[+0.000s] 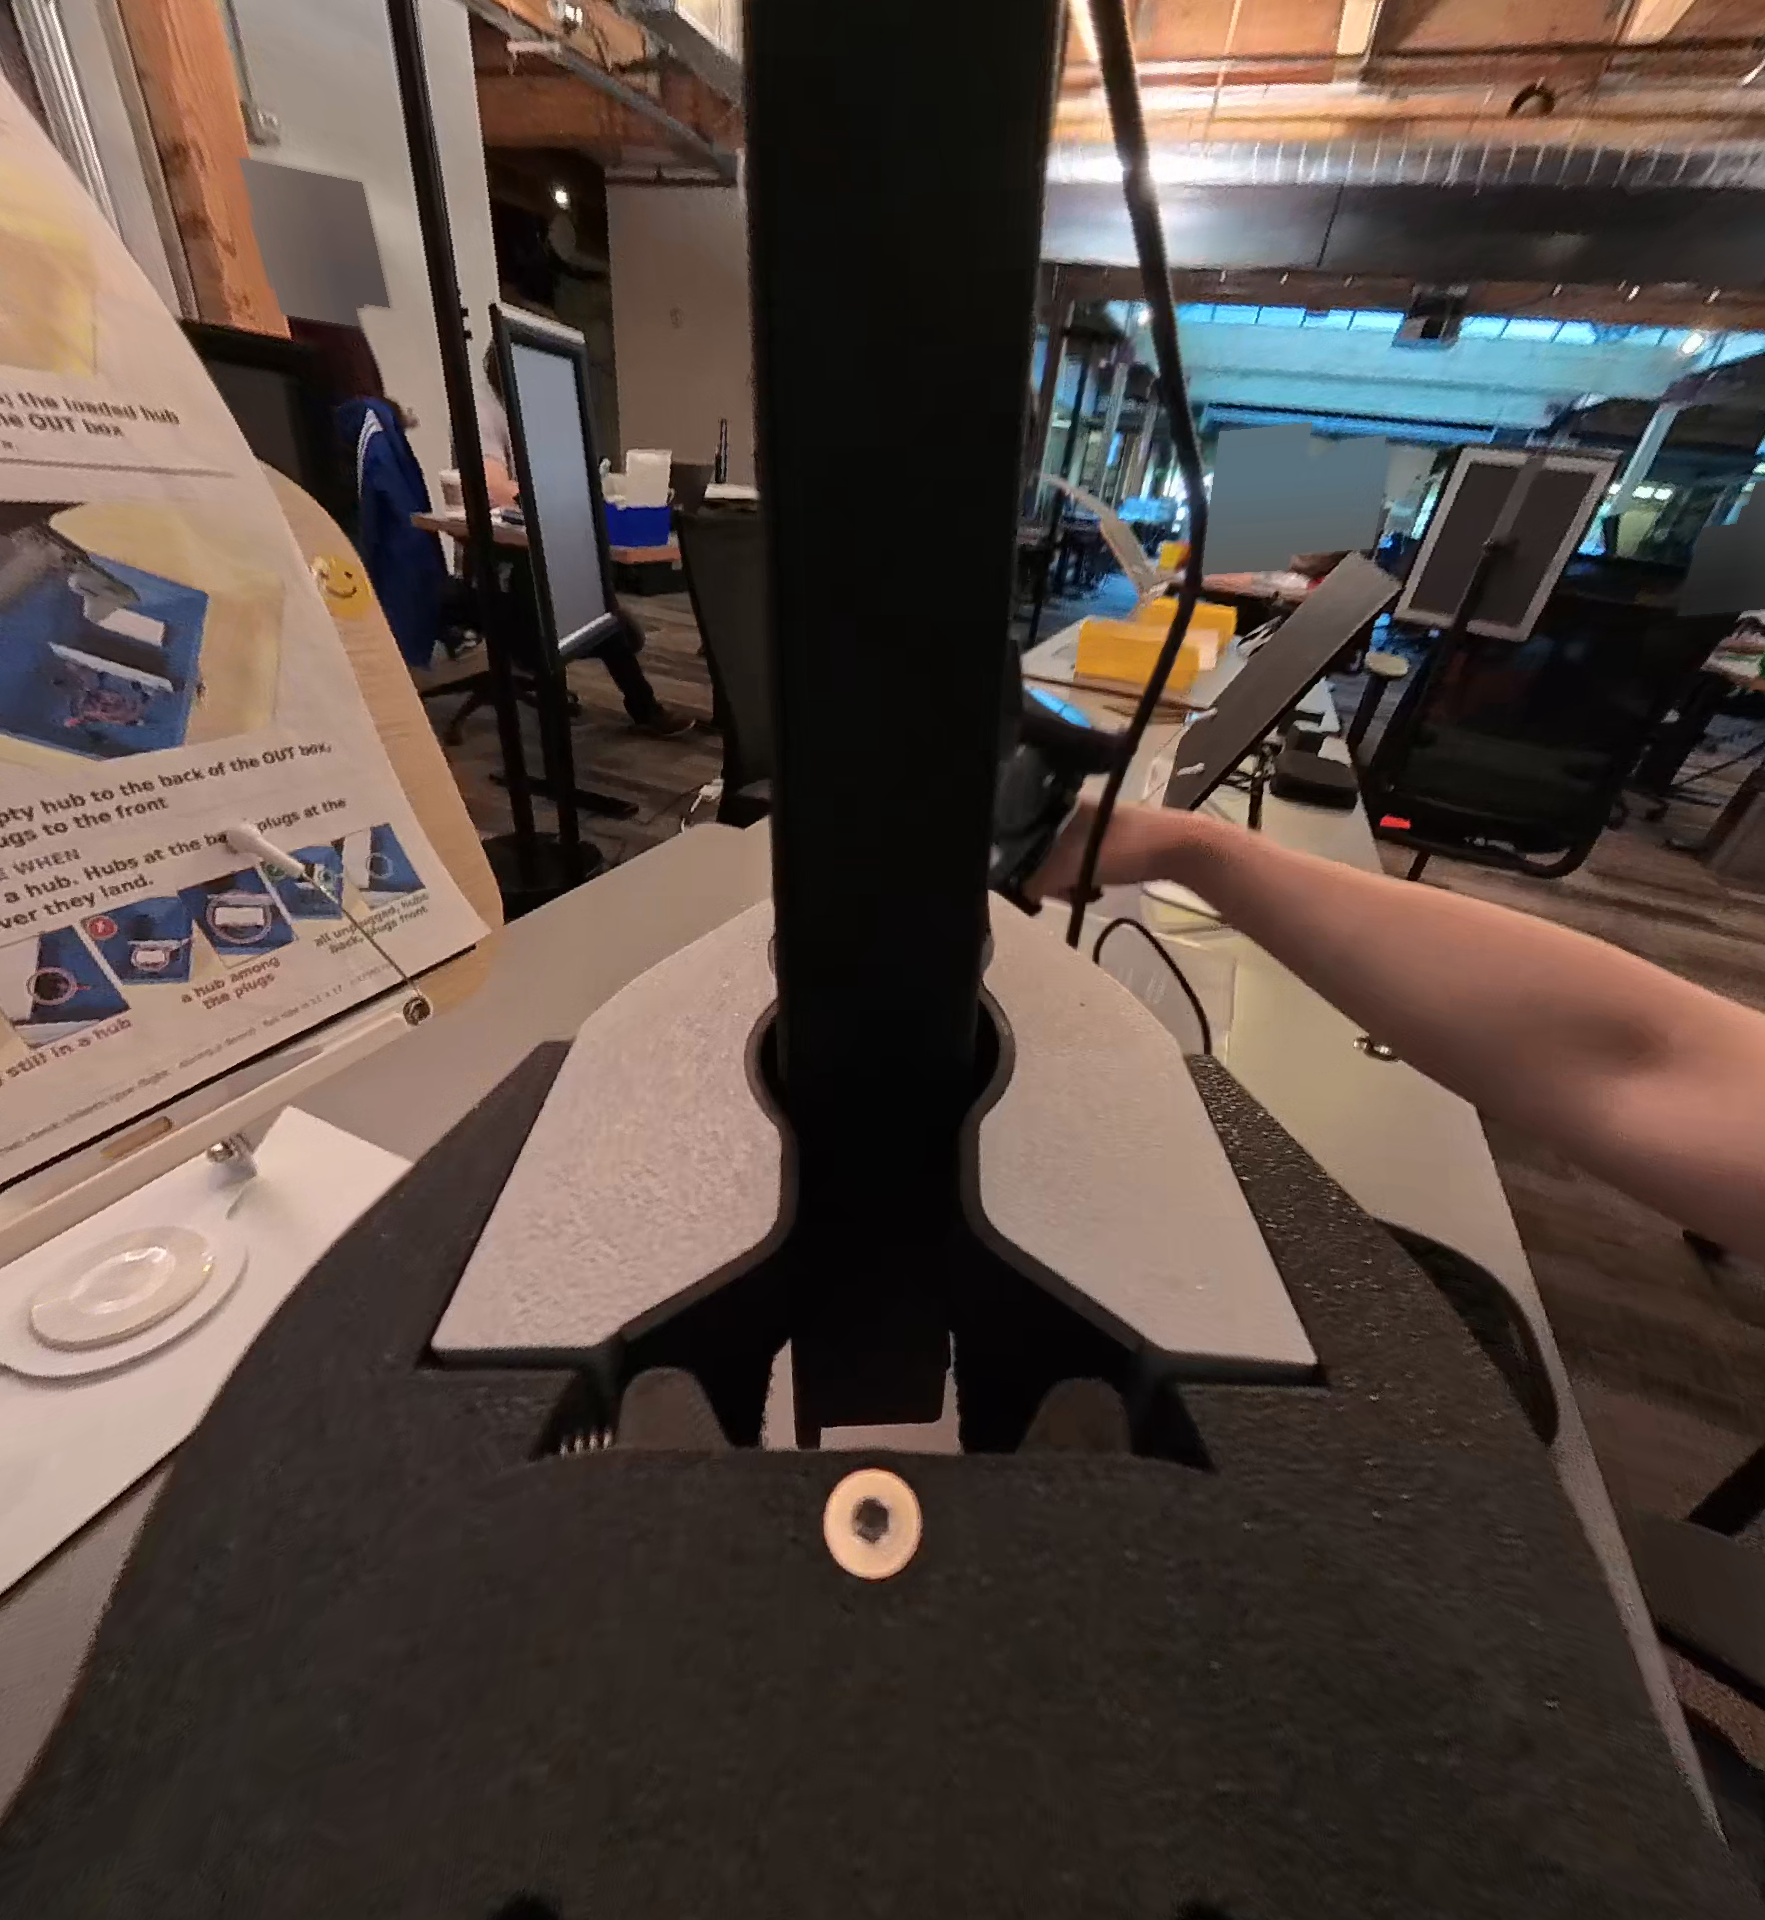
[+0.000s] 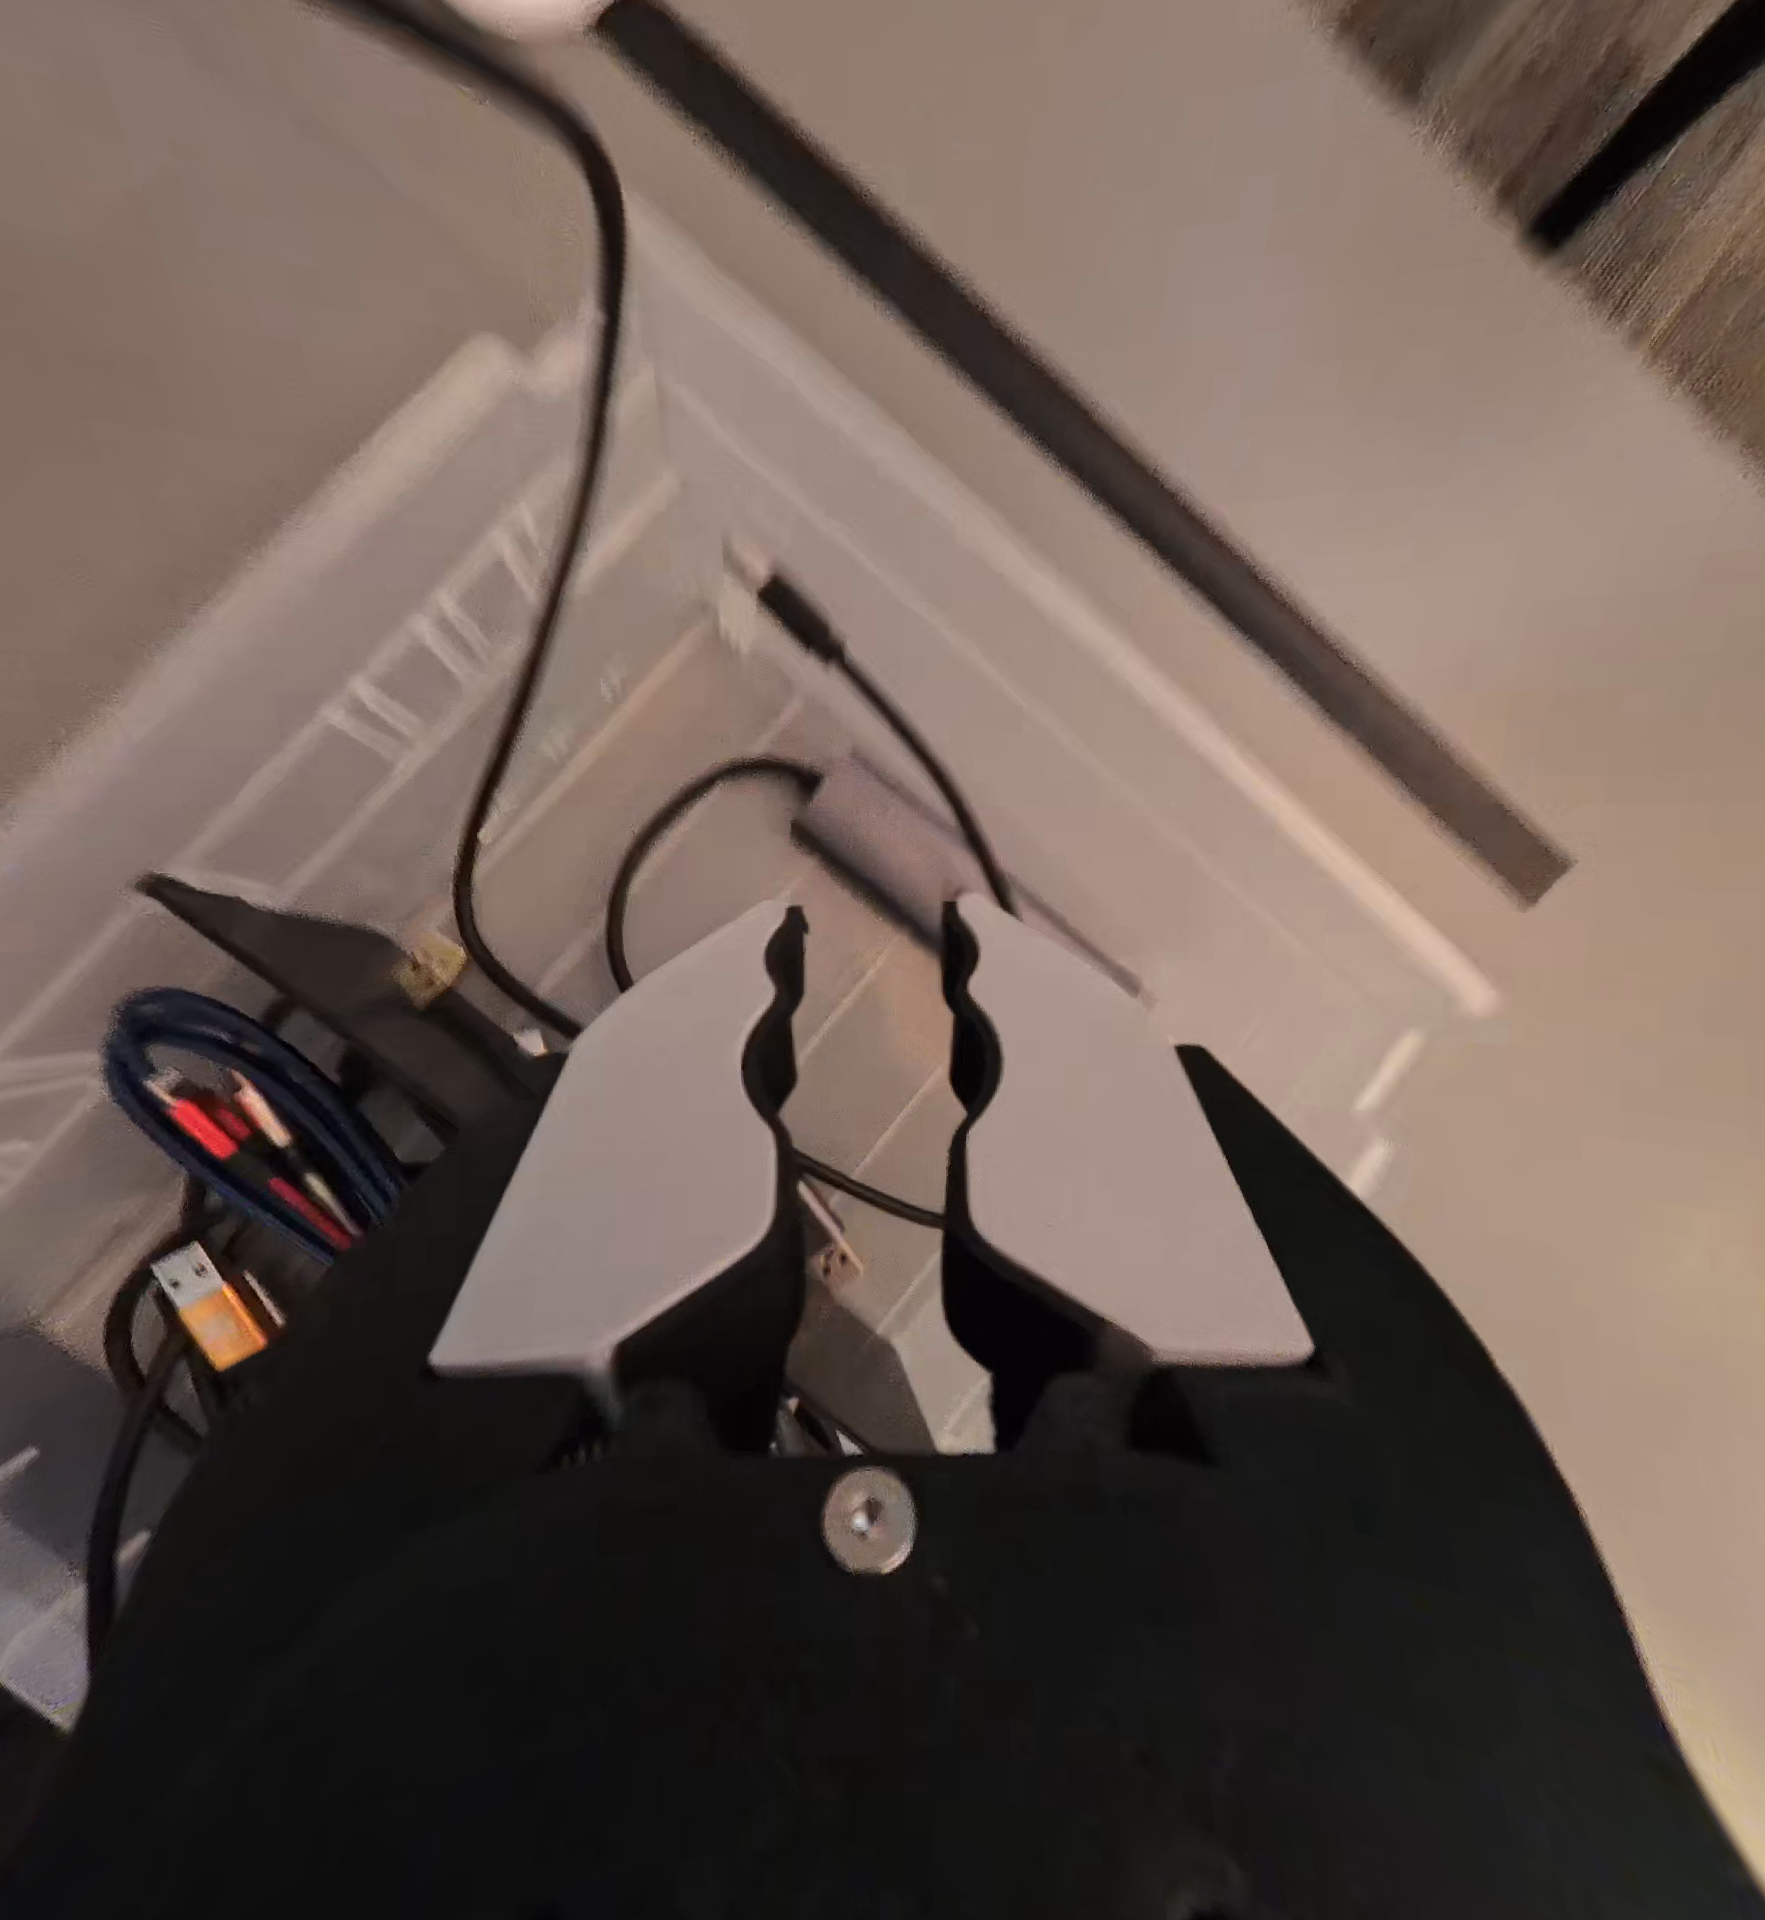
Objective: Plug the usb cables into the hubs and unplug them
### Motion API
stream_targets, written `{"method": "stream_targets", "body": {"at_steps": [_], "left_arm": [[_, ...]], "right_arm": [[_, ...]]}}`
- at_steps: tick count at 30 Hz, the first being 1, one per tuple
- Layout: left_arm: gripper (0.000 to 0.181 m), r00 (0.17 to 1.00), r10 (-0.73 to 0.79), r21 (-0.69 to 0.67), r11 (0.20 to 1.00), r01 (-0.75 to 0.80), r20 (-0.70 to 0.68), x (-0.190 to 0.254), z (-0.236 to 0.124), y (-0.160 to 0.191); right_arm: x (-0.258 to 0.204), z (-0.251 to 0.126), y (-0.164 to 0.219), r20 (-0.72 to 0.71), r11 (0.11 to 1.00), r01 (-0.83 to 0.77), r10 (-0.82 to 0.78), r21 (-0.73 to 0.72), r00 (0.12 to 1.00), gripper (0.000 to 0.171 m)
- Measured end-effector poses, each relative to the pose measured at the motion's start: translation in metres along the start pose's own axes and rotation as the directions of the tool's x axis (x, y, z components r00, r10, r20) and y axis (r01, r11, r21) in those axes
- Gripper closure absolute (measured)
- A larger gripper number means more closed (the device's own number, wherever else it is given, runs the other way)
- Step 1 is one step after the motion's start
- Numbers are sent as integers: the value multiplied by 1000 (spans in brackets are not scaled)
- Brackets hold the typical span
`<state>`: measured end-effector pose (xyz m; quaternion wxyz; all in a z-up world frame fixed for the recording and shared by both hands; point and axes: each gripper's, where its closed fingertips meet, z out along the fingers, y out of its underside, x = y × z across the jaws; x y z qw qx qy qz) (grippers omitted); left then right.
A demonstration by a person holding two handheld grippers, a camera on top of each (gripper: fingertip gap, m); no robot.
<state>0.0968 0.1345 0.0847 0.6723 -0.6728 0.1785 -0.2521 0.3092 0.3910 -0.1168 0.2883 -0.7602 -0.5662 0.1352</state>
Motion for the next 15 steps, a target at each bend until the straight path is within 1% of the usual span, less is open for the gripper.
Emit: {"method": "stream_targets", "body": {"at_steps": [2,4,5,7,9,10,11,13,14,15], "left_arm": [[155,1000,2,-24,1000,-2,-1,0,5,6],[155,1000,4,-42,999,-4,0,-1,9,11],[155,1000,8,-53,999,-8,5,-2,11,14],[155,1000,16,-74,997,-15,11,-3,14,19],[154,1000,16,-86,996,-14,13,-5,17,23],[154,1000,14,-91,996,-13,13,-5,19,25],[154,1000,13,-95,995,-12,15,-6,20,27],[154,1000,14,-104,995,-11,22,-7,21,30],[155,1000,13,-110,994,-11,23,-8,23,32],[155,1000,14,-118,993,-11,22,-7,24,34]], "right_arm": [[-1,-27,-29,-17,988,1,2,152,1000,127],[-11,-64,-61,-19,953,21,-16,303,1000,118],[-24,-85,-78,-1,922,37,-40,385,999,112],[-71,-125,-111,112,842,55,-136,537,984,111],[-134,-154,-129,235,767,78,-290,637,928,111],[-158,-157,-130,254,758,111,-347,642,903,111],[-175,-152,-129,246,767,155,-380,622,892,111],[-190,-135,-126,156,781,260,-412,568,898,113],[-194,-128,-126,112,772,294,-424,564,899,121],[-198,-124,-126,101,769,300,-425,565,899,131]]}}
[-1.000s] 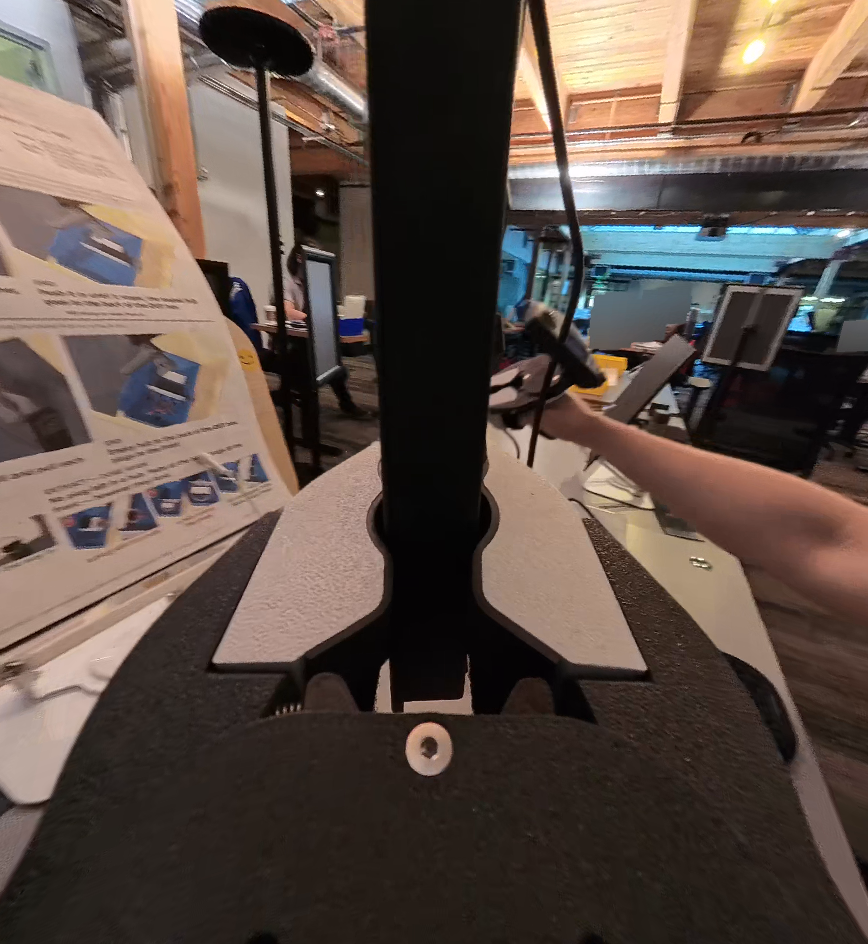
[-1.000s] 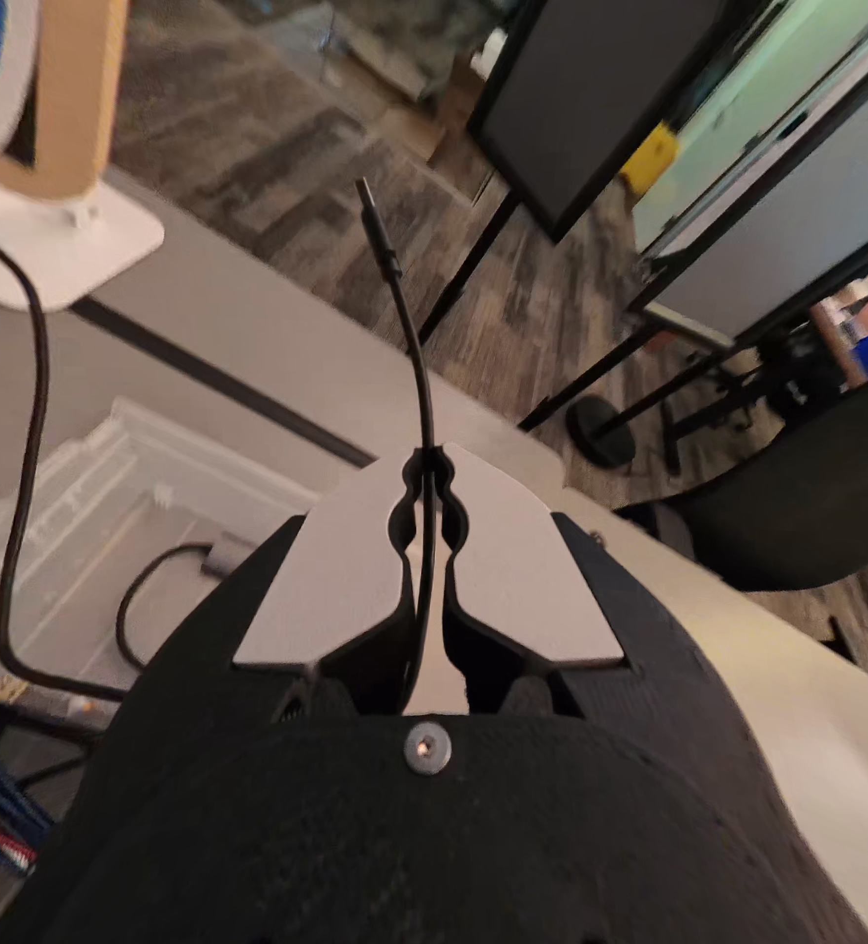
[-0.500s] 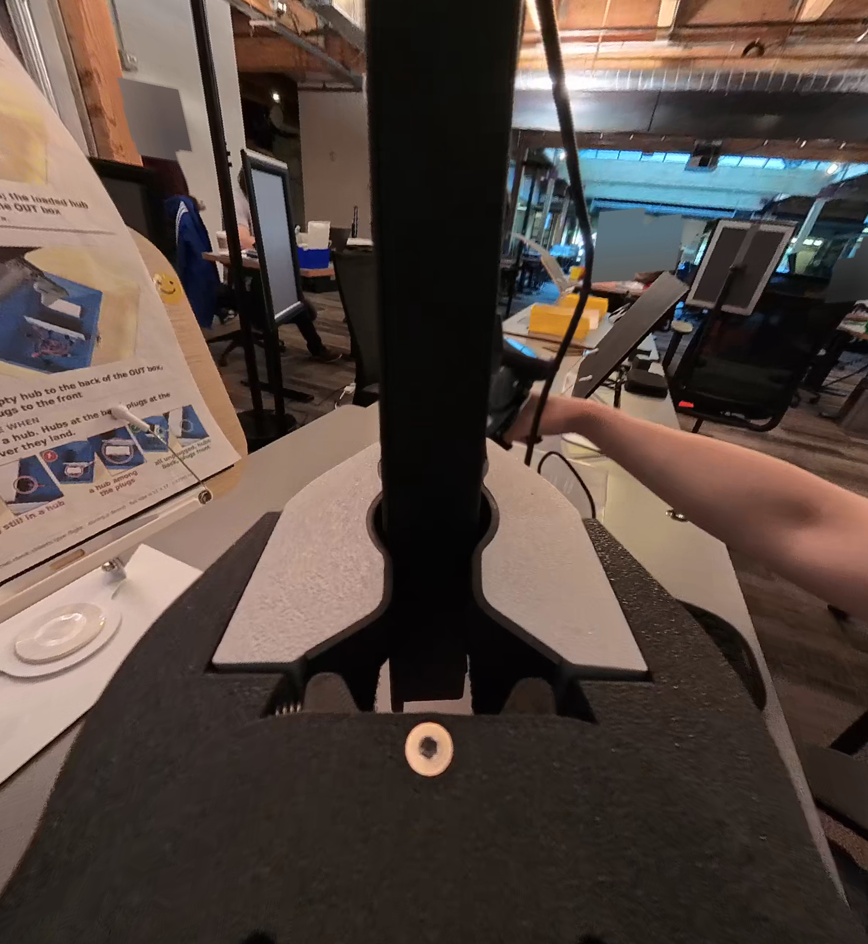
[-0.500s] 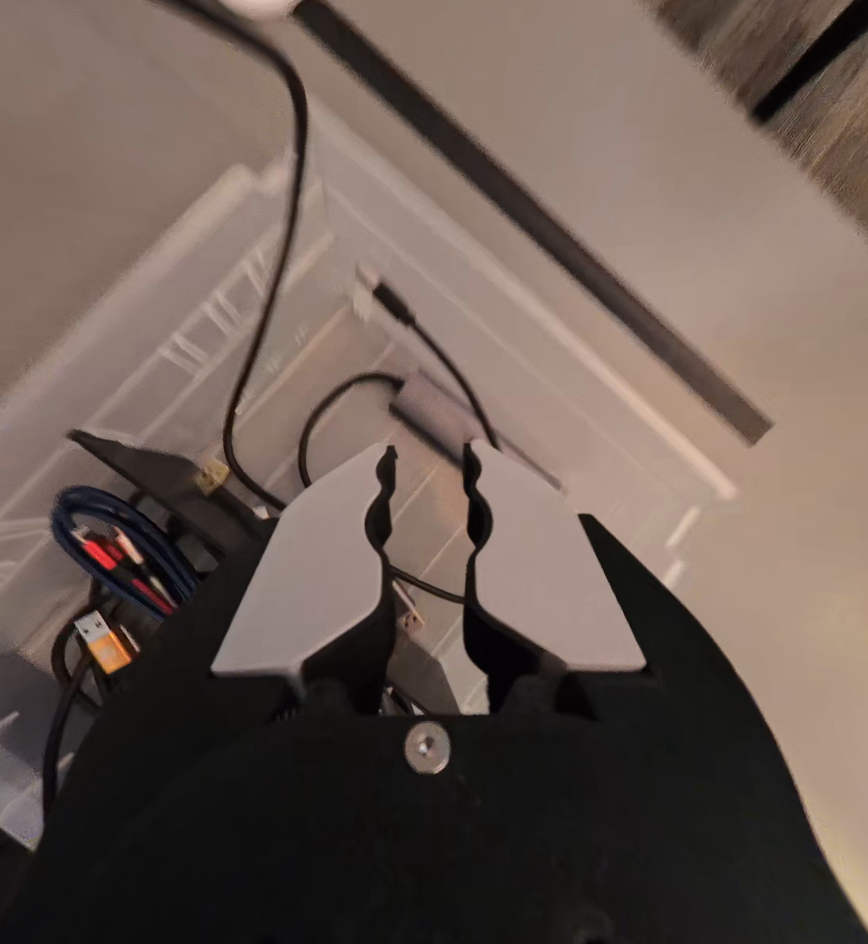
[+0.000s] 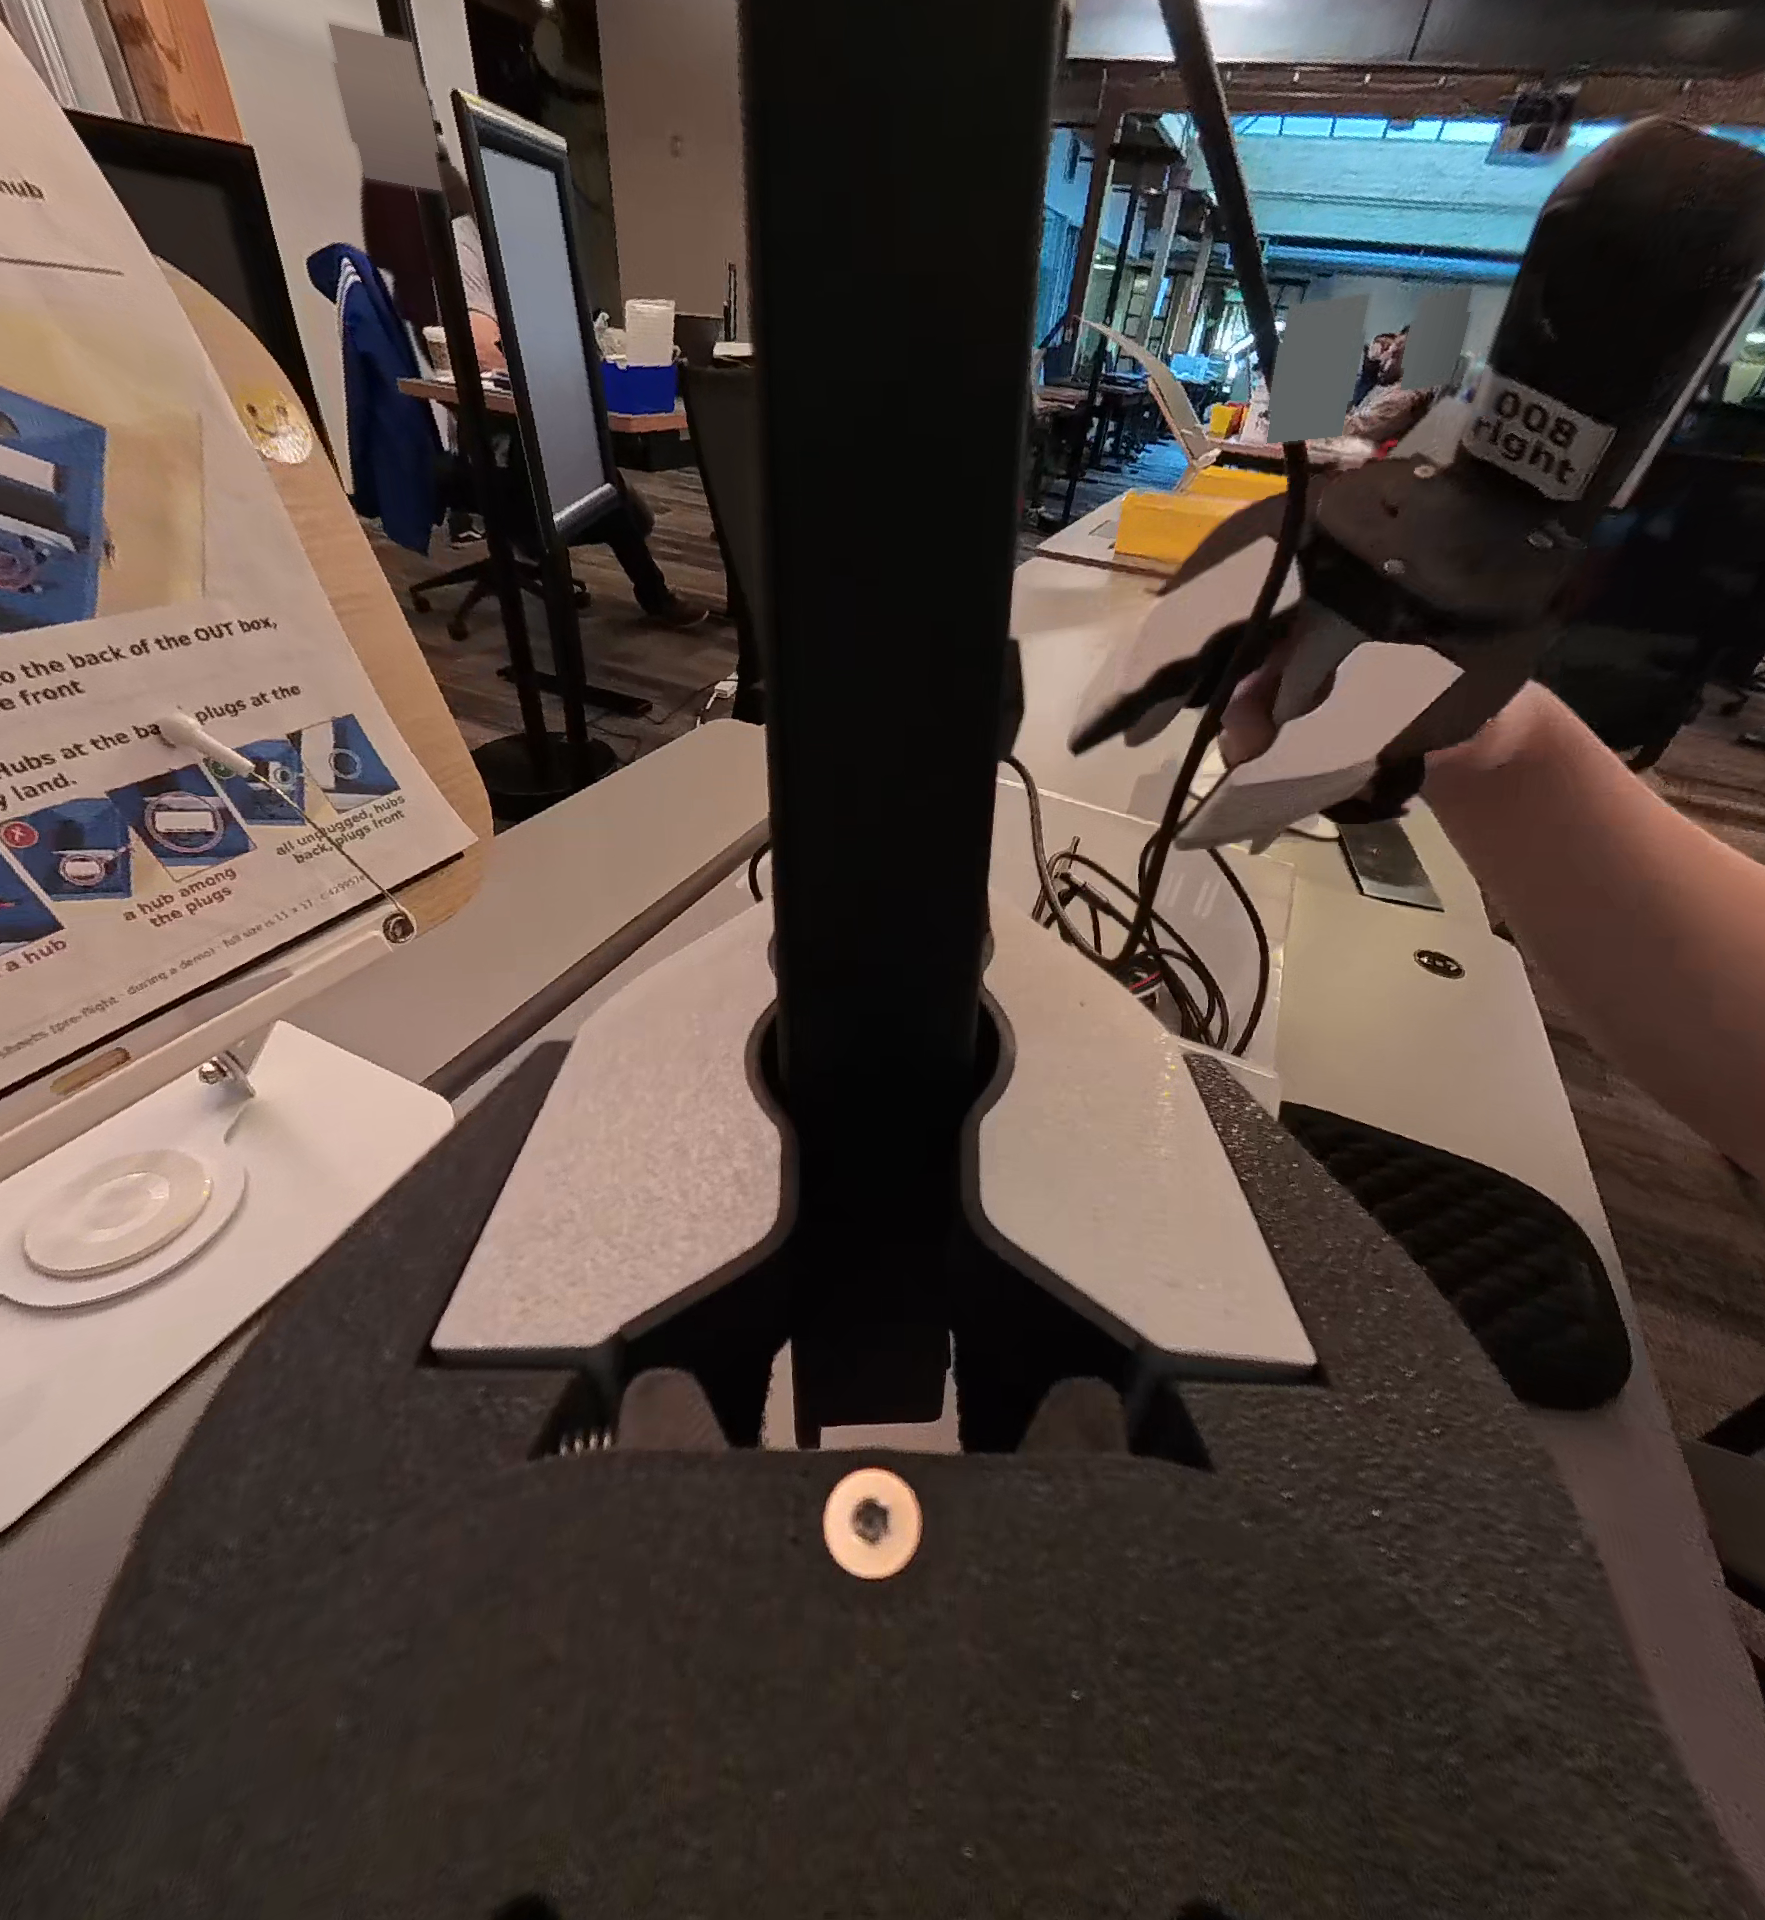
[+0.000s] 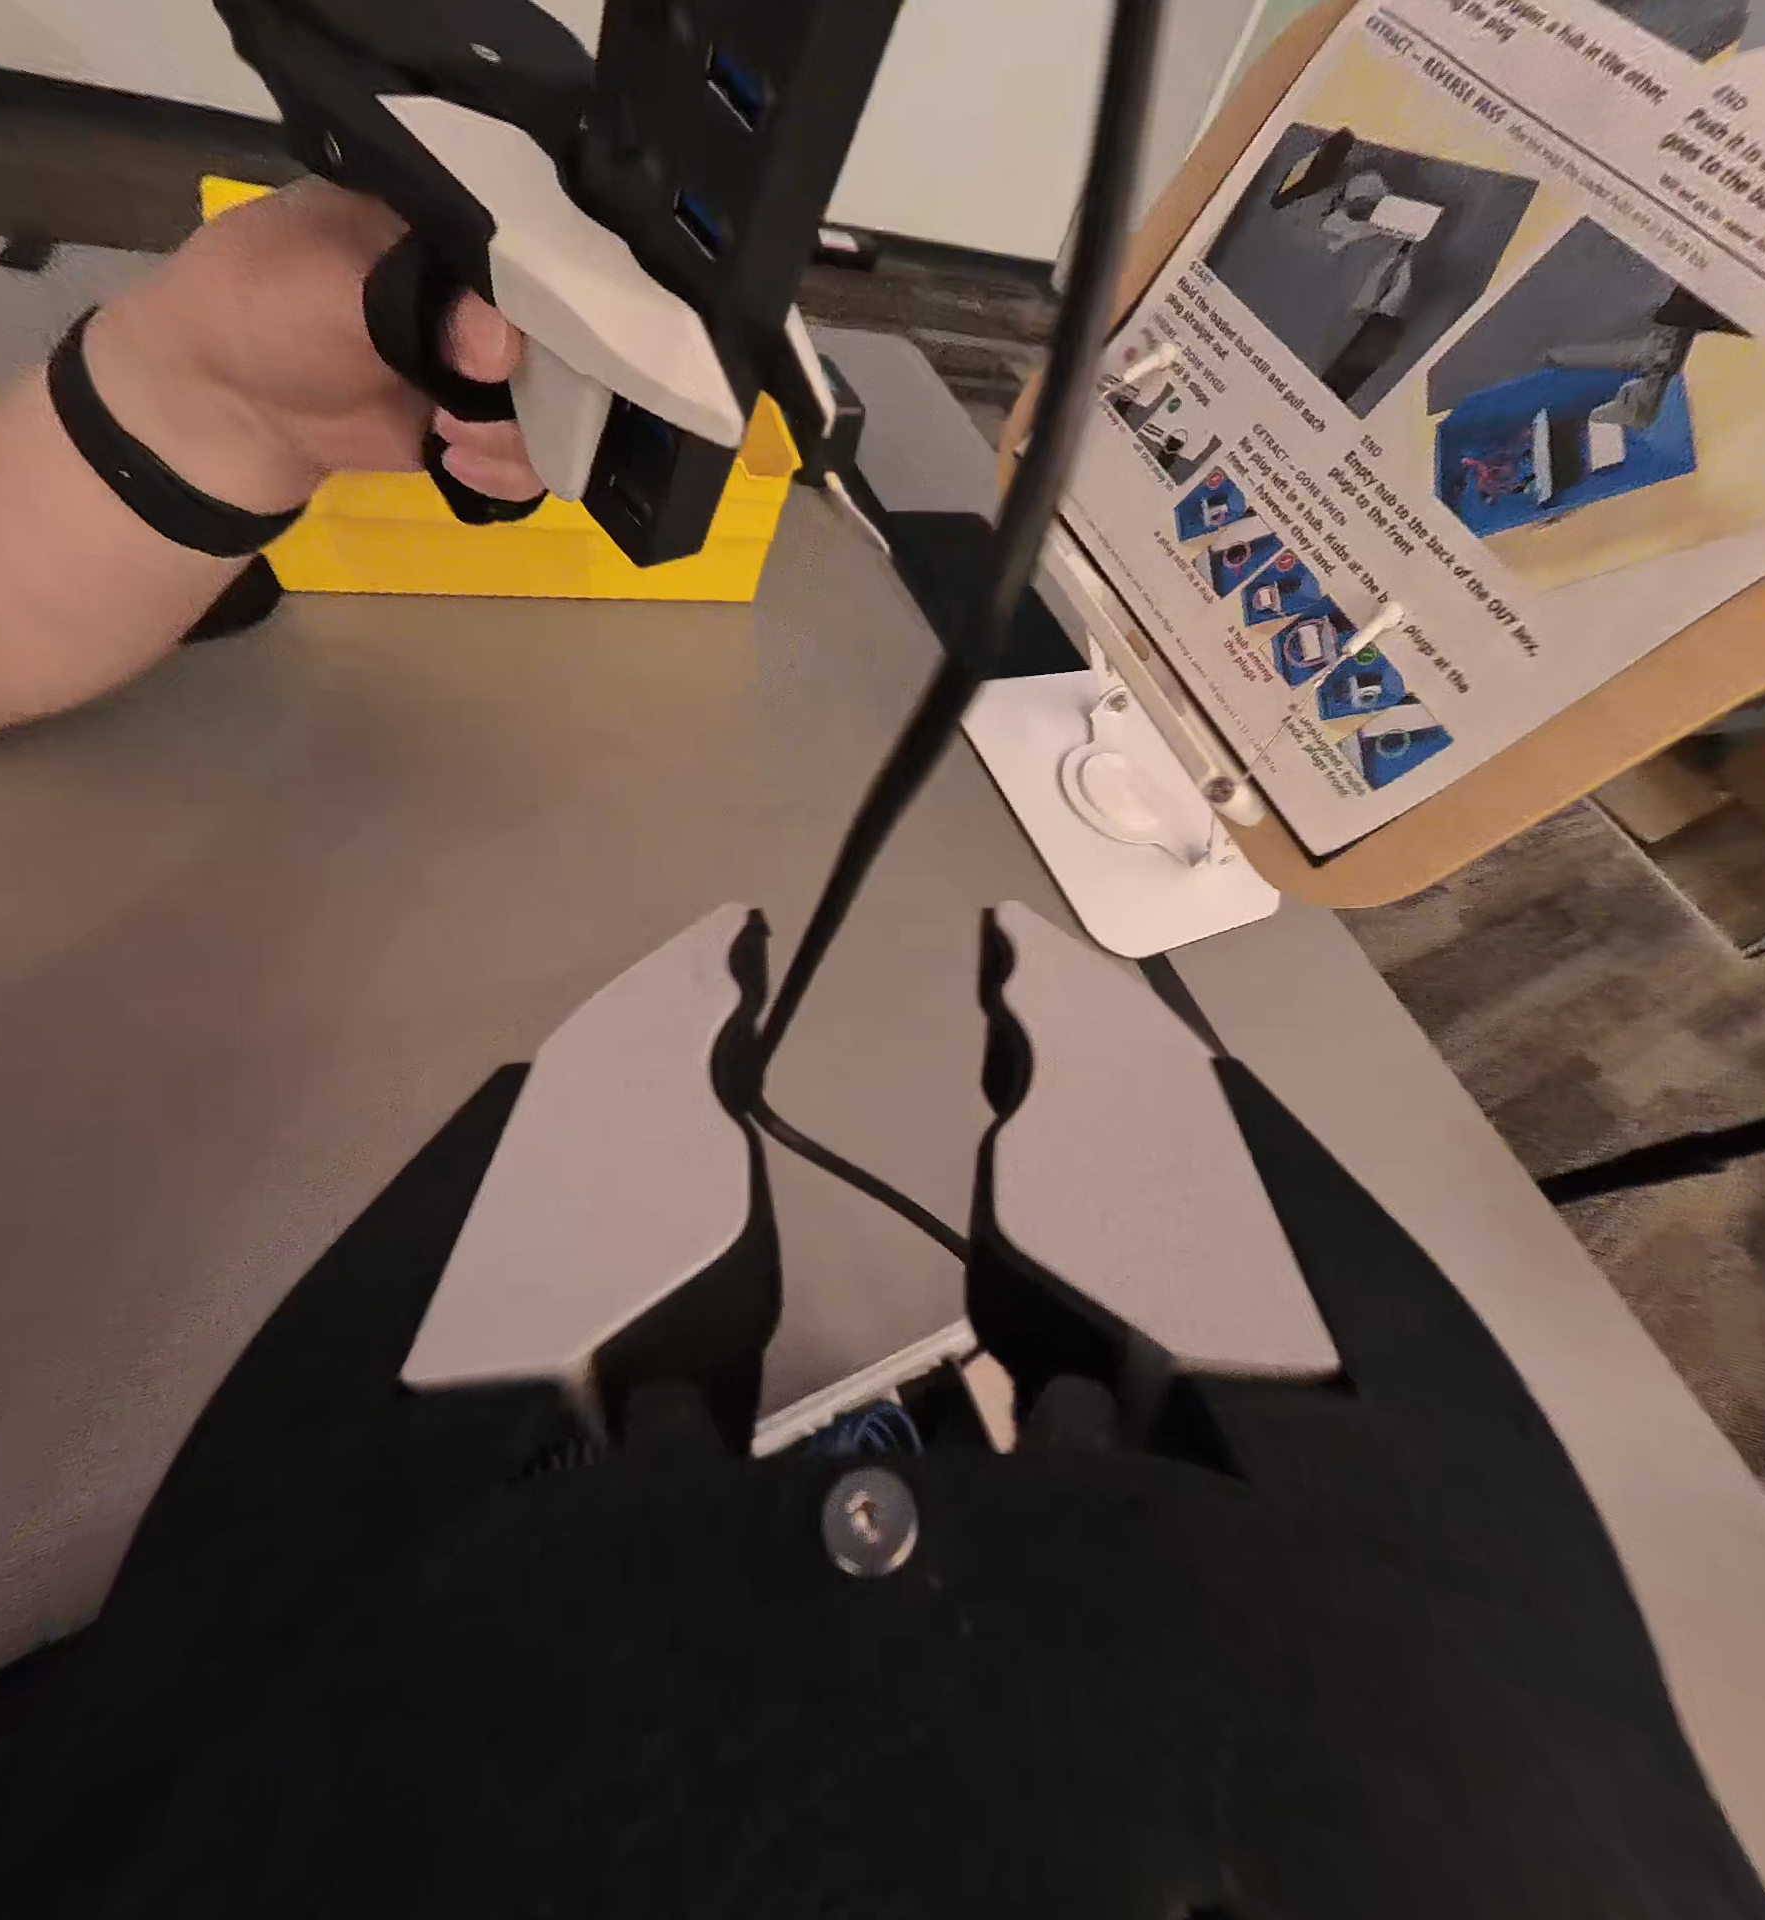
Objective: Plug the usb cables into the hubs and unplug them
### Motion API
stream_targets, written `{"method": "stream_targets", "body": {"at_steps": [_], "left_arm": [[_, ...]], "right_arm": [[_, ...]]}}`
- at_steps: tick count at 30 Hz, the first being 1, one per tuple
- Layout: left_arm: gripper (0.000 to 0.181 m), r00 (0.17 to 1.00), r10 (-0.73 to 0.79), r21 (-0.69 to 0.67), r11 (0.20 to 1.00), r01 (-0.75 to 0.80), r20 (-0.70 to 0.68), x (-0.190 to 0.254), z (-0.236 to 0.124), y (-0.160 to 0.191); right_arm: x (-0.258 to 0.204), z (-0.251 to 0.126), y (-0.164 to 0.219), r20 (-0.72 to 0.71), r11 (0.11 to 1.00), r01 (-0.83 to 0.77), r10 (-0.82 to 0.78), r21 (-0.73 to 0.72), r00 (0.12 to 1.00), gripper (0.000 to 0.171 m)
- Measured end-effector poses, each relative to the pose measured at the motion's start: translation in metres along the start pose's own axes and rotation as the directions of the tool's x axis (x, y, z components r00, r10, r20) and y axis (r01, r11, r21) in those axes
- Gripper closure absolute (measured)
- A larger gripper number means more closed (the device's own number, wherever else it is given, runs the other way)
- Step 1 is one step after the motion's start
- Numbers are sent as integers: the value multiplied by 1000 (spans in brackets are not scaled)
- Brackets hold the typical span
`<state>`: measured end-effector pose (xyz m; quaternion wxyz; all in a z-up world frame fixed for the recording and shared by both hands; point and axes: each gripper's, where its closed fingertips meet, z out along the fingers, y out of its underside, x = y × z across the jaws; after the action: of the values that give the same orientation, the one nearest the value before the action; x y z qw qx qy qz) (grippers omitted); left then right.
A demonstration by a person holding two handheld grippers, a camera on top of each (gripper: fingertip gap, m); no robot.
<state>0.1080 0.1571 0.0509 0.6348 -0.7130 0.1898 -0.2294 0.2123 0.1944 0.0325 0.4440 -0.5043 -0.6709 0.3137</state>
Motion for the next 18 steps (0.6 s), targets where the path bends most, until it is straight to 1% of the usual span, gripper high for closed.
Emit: {"method": "stream_targets", "body": {"at_steps": [1,2,3,4,5,6,8,9,11,13,15,16,18], "left_arm": [[155,1000,3,-10,1000,-3,2,0,2,2],[155,1000,11,-21,1000,-11,8,0,4,5],[155,1000,20,-35,999,-19,13,0,7,8],[154,1000,29,-52,998,-29,7,2,10,12],[155,999,36,-69,997,-36,-3,5,13,15],[155,999,41,-81,996,-41,-9,6,16,19],[155,999,31,-98,995,-36,-44,13,23,25],[155,998,14,-101,995,-21,-65,17,26,27],[155,995,-21,-93,996,12,-93,21,30,28],[155,993,-48,-90,995,39,-105,19,30,29],[155,991,-72,-81,995,63,-115,14,27,27],[155,991,-72,-79,995,63,-112,11,24,27],[155,995,-34,-82,996,26,-97,5,19,26]], "right_arm": [[-4,3,-1,16,1000,-18,18,16,1000,148],[-9,5,-5,52,996,-59,56,62,997,167],[-14,6,-13,97,983,-128,116,133,989,171],[-17,6,-21,152,958,-212,184,193,971,169],[-18,8,-27,196,931,-291,249,223,948,160],[-15,12,-30,212,907,-354,309,228,927,145],[-9,18,-33,191,895,-388,350,220,917,132],[-6,19,-36,174,904,-370,338,215,925,129],[-5,20,-41,146,928,-322,297,188,944,128],[-10,19,-44,136,958,-251,233,136,963,125],[-10,16,-41,94,984,-166,159,69,983,120],[-10,13,-39,83,991,-132,129,33,988,114],[-11,4,-34,86,996,-75,79,-41,993,109]]}}
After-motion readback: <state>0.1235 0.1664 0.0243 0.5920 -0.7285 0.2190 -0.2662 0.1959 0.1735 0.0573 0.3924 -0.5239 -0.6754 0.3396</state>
